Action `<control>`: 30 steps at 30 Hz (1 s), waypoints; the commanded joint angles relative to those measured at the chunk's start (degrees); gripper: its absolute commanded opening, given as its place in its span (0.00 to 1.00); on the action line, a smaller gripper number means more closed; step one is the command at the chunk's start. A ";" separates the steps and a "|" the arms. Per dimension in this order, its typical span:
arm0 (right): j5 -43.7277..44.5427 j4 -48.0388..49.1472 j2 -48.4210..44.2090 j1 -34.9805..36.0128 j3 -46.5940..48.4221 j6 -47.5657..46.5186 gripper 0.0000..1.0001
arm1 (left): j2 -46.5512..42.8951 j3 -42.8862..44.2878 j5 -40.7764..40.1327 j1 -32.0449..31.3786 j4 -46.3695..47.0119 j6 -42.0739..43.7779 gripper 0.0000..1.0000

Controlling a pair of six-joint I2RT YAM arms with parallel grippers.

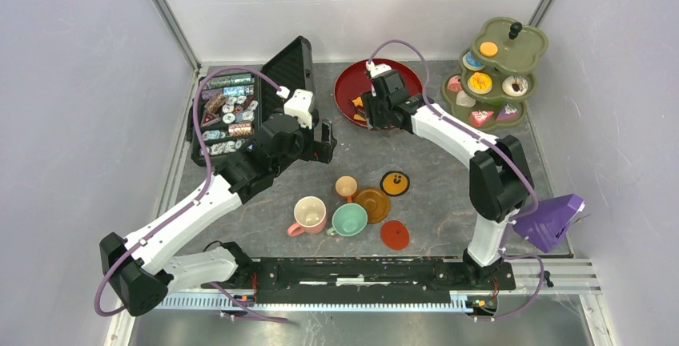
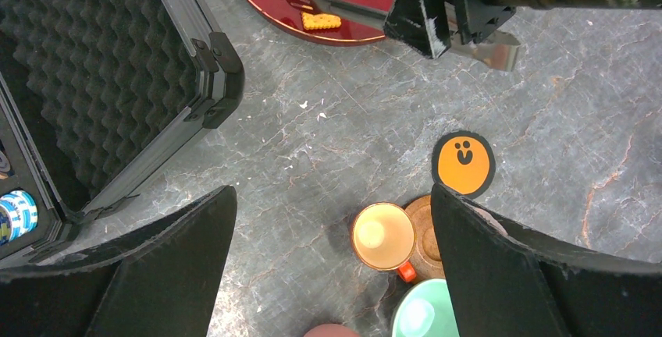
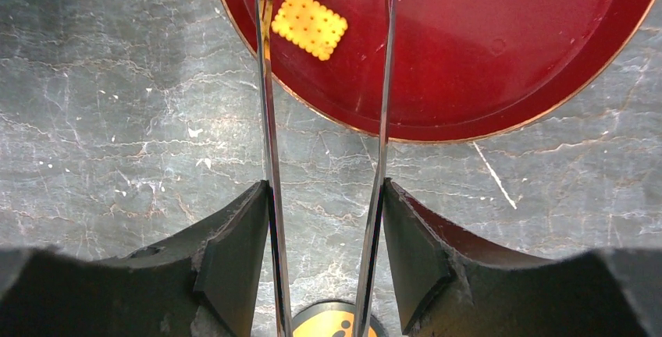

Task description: Serve the afternoon tea

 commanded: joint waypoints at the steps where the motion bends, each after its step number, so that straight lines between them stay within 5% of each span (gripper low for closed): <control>1: 2.18 2.25 1.63 0.56 1.42 2.28 0.60 | 0.23 0.78 -0.69 0.38 1.48 -1.86 1.00; 20: 5.36 3.92 7.24 1.12 3.74 4.09 0.53 | -0.22 0.62 -0.51 0.45 1.39 -1.86 1.00; 30: 5.67 4.77 6.09 1.01 4.69 2.12 0.41 | -0.22 0.69 -0.47 0.46 1.46 -1.86 1.00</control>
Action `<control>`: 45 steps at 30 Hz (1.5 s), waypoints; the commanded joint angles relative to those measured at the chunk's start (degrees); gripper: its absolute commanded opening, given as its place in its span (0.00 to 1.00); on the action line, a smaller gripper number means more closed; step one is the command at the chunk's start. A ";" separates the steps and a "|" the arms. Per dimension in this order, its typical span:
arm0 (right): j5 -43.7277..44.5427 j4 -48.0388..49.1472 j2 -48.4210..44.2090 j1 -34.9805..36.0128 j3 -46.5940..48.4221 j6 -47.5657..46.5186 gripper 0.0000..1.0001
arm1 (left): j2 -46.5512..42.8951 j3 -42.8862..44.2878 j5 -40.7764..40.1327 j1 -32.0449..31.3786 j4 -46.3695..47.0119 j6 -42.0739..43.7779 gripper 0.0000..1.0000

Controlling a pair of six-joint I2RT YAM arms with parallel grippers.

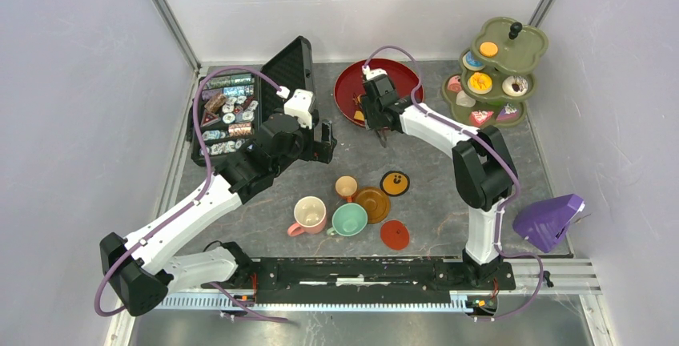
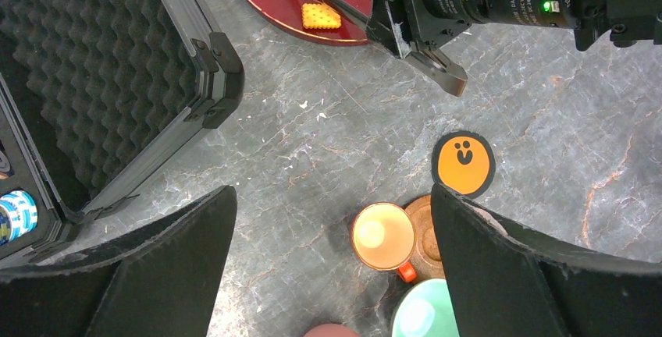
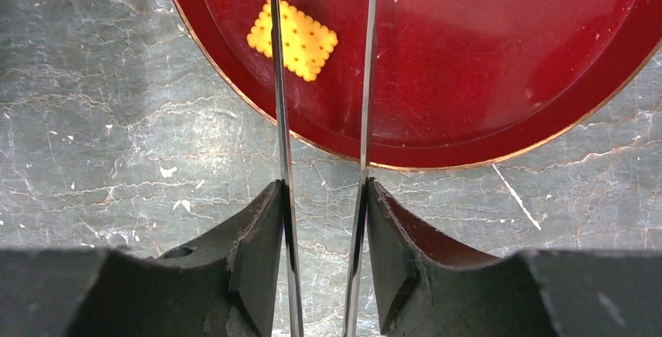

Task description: Serve the afternoon tea

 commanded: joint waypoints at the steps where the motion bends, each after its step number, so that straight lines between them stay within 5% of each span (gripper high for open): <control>1: 1.69 2.71 -2.43 0.03 2.33 -1.35 0.39 | -0.28 0.69 -0.51 0.44 1.41 -1.86 1.00; 9: 0.93 3.56 -11.11 -2.78 -1.62 -3.35 0.19 | -0.25 0.69 -0.40 0.49 1.48 -1.81 1.00; 19: -6.42 4.38 -33.40 -15.55 -8.34 -6.92 0.17 | -0.30 0.78 -0.14 0.44 1.39 -1.86 1.00; 25: -1.85 -0.48 -40.90 -26.51 -5.34 -9.70 0.16 | -0.34 0.69 -0.16 0.44 1.39 -1.85 1.00; 37: -18.03 -5.79 -38.64 -52.35 2.52 -8.84 0.17 | -0.67 0.52 -0.24 0.44 1.31 -1.86 1.00; 45: -31.42 -2.15 -31.15 -59.23 4.35 -5.85 0.18 | -0.91 0.60 0.00 0.44 1.32 -1.86 1.00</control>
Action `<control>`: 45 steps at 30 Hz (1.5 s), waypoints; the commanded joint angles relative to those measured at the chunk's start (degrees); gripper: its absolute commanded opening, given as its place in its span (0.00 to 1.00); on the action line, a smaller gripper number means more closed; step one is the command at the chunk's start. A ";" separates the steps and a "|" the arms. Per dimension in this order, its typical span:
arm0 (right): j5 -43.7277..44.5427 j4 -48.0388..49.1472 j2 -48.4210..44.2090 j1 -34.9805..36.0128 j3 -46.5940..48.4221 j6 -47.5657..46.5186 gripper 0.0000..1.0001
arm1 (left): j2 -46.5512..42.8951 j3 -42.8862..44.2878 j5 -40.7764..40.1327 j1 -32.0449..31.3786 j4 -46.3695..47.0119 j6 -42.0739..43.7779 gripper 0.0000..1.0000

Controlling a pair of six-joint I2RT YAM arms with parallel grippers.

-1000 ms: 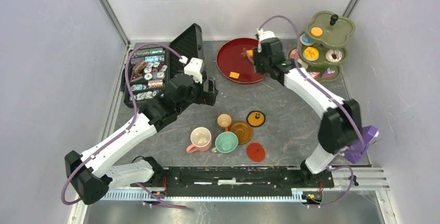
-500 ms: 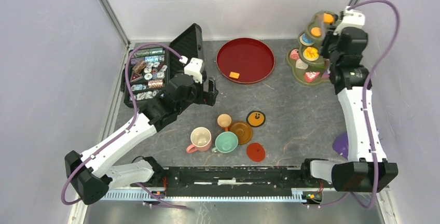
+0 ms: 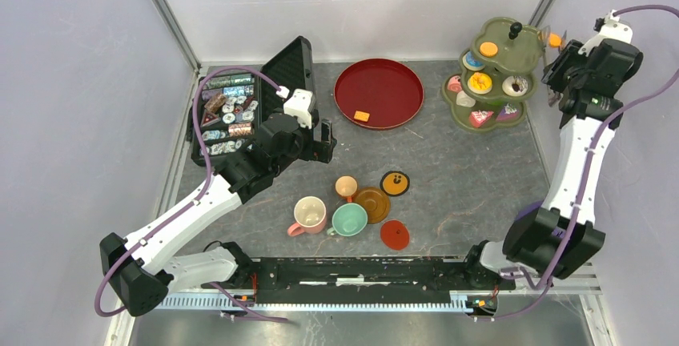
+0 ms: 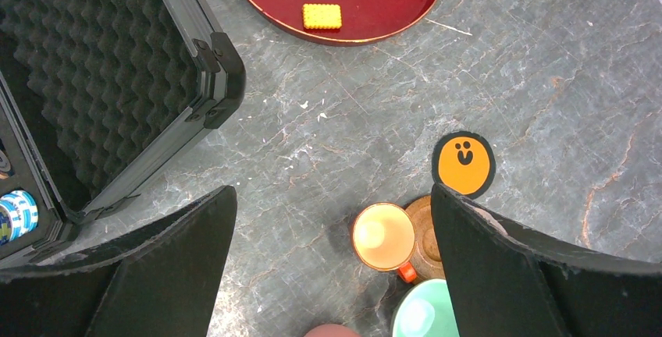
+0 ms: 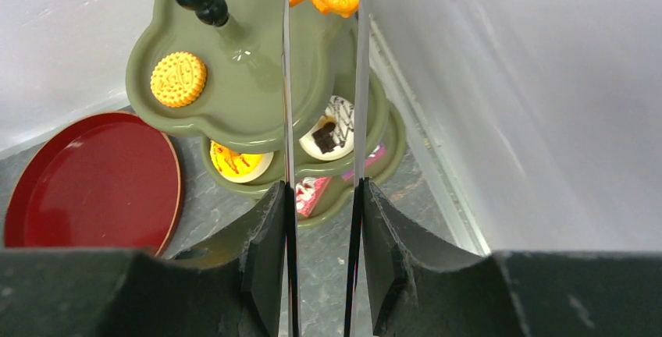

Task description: Serve the afternoon tea

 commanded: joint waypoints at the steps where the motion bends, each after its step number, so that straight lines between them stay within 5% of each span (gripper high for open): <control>1: -10.39 3.57 4.61 -0.83 4.28 1.28 0.18 | -0.90 0.60 -0.18 0.20 1.33 -1.94 1.00; 14: -8.91 5.62 9.92 -0.74 5.46 1.26 0.23 | -0.98 0.78 -0.40 0.20 1.25 -1.81 1.00; 18: -8.32 6.62 9.56 -0.74 4.21 0.91 0.40 | -0.85 0.76 -0.38 0.20 1.24 -1.86 1.00; 26: -8.76 6.47 10.05 0.11 5.67 0.48 0.50 | -0.56 0.78 -0.30 0.20 1.24 -1.86 1.00; 45: -8.93 11.85 -0.69 3.17 6.17 3.21 0.53 | -0.31 0.87 -0.18 0.47 1.29 -1.94 1.00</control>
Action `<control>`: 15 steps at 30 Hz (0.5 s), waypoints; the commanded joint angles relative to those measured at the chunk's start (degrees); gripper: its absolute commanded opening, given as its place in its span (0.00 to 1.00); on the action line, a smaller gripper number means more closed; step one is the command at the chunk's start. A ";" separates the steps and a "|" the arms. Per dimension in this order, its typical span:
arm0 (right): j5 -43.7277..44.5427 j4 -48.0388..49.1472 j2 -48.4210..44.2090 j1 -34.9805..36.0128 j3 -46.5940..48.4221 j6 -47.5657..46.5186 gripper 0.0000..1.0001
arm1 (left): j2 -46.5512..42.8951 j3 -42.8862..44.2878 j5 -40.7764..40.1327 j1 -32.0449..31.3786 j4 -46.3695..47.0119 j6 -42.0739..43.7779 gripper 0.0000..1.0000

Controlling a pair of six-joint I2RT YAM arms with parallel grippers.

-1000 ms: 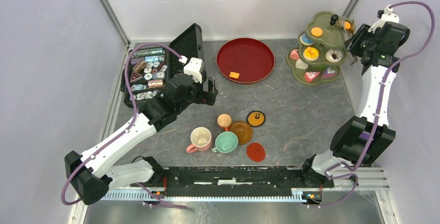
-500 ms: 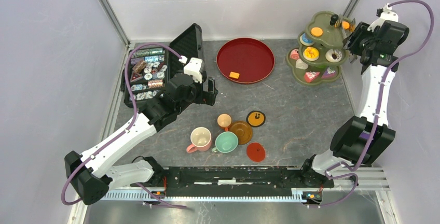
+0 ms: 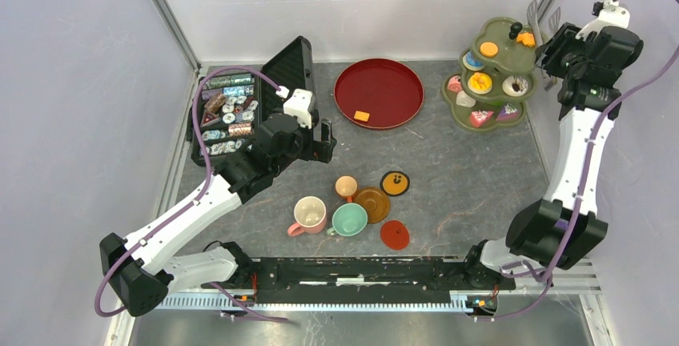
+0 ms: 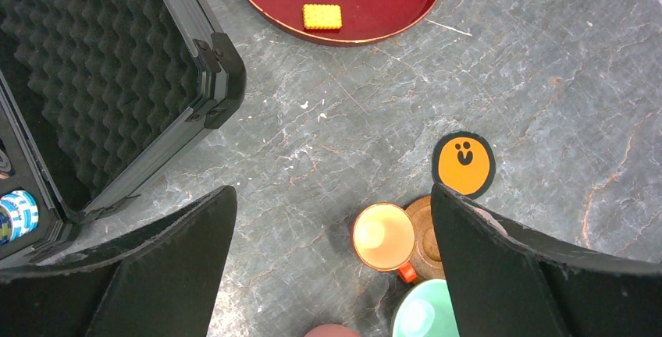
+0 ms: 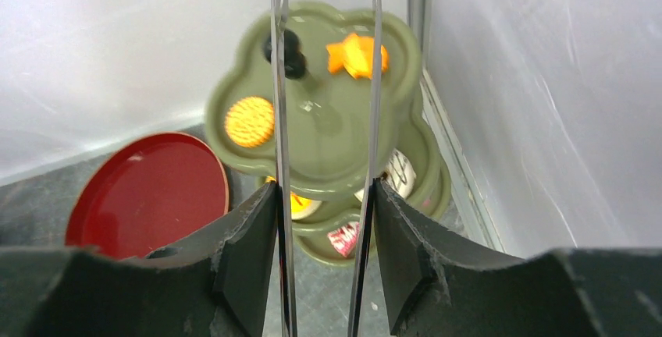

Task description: Serve the afternoon tea

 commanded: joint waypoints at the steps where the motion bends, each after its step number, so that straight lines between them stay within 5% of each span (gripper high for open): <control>1: -1.39 8.38 -8.17 3.71 1.15 1.23 0.53 | -0.19 0.95 -0.19 0.40 1.29 -1.94 1.00; 15: -3.06 5.49 -0.40 39.86 -7.44 -8.26 0.54 | 0.45 0.96 -0.71 0.99 1.24 -2.21 1.00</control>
